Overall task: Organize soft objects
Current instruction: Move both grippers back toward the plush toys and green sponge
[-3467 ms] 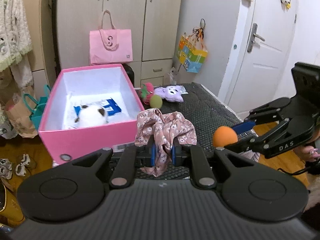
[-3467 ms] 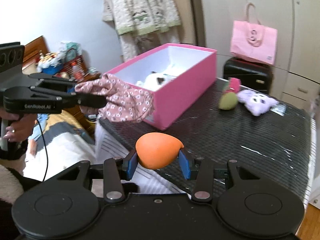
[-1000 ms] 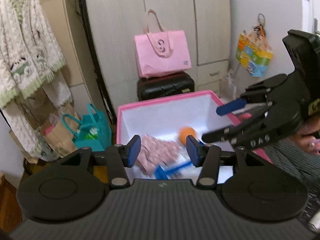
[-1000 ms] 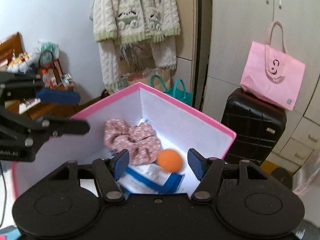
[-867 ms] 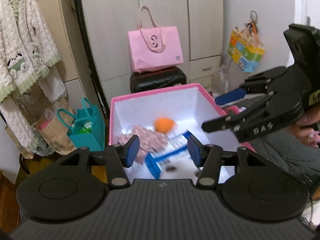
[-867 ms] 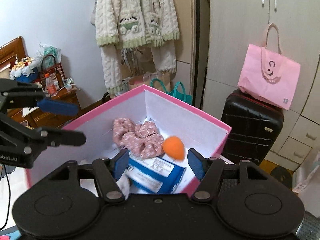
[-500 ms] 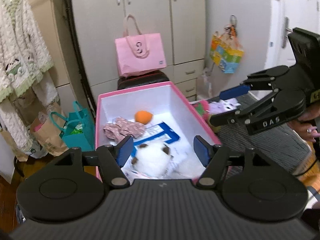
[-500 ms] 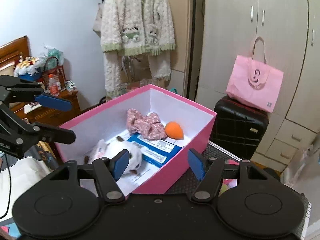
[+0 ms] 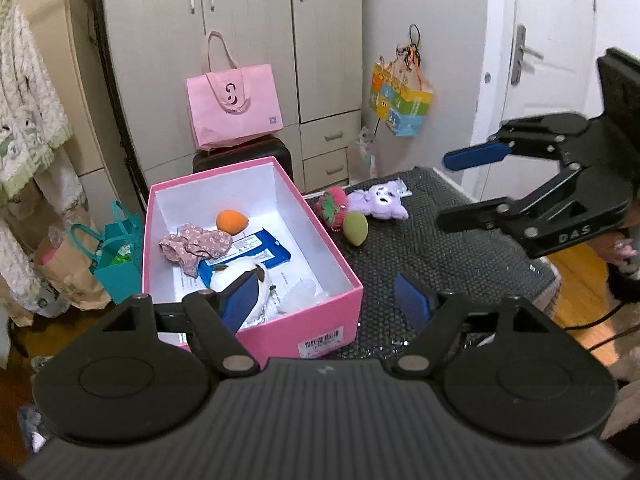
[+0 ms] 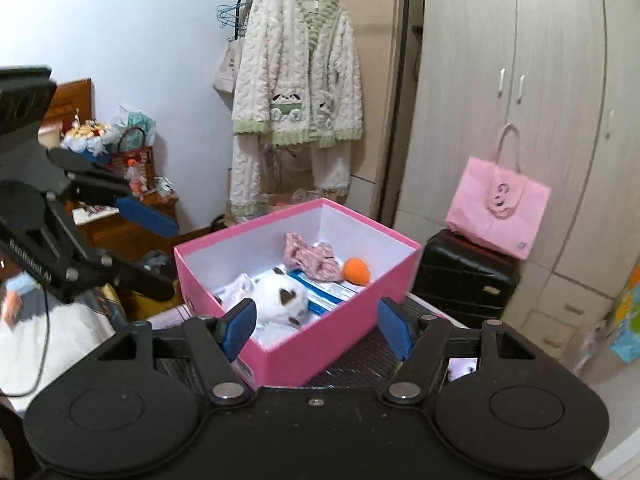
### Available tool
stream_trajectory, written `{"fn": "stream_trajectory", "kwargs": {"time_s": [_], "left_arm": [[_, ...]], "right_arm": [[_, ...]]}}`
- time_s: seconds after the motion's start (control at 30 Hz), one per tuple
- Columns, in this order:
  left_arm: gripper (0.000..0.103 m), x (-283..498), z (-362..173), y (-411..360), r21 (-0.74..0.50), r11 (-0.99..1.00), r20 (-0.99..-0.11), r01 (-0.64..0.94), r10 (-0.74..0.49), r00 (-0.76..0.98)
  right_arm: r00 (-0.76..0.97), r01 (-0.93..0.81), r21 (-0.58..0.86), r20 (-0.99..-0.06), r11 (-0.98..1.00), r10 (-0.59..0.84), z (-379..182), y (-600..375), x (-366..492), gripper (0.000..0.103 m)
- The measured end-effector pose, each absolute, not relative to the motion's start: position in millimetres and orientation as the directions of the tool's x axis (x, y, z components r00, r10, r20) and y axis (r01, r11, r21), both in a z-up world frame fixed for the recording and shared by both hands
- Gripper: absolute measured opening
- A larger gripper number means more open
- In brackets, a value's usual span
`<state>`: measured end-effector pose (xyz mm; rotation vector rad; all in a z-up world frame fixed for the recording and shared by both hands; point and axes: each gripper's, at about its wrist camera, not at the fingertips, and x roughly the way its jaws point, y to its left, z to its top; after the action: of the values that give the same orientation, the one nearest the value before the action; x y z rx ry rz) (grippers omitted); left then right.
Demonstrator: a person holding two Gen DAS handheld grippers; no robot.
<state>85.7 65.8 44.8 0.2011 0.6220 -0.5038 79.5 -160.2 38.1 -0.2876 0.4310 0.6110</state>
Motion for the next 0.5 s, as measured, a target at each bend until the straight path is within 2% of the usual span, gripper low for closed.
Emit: {"fn": "stream_trajectory", "kwargs": {"time_s": [0.5], "left_arm": [[0.075, 69, 30, 19, 0.036, 0.849, -0.615, 0.526, -0.396, 0.682]], "right_arm": [[0.761, -0.567, -0.116, -0.453, 0.815, 0.465, 17, -204, 32, 0.074]]}}
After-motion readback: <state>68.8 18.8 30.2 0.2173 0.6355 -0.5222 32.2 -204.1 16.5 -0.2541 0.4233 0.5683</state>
